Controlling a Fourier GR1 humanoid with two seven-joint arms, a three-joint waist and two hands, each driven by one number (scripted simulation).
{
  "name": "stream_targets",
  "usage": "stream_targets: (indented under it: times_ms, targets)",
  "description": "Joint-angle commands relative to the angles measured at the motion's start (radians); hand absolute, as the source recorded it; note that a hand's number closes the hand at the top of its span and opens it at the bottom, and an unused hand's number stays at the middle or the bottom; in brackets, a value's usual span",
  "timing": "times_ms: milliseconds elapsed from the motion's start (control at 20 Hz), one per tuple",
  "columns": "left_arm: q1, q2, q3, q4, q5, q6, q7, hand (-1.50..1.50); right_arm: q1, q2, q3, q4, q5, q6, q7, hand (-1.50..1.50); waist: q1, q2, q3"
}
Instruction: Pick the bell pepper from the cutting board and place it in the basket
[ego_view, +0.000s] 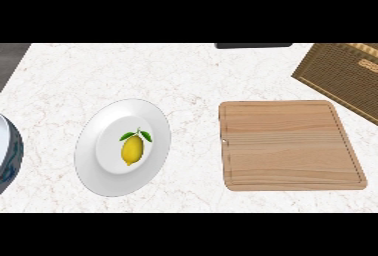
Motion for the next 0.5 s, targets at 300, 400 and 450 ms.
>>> stream_targets:
  times_ms: [300, 400, 450]
  targets:
    - [-0.253, -0.017, -0.088, -0.016, 0.0, -0.048, -0.046, 0.0, -0.014, -0.032, -0.027, -0.002, -0.012, -0.04, -0.067, -1.5, -0.035, 0.001, -0.021]
    - [-0.232, -0.032, -0.085, -0.021, 0.005, -0.049, -0.062, 0.0, -0.003, -0.061, -0.055, -0.005, -0.032, -0.057, -0.08, -1.5, -0.036, -0.003, -0.02]
    - [-0.234, -0.023, -0.075, -0.027, 0.017, -0.058, -0.041, 0.0, -0.008, -0.073, -0.081, -0.017, -0.052, -0.082, -0.086, -1.5, -0.046, -0.003, -0.019]
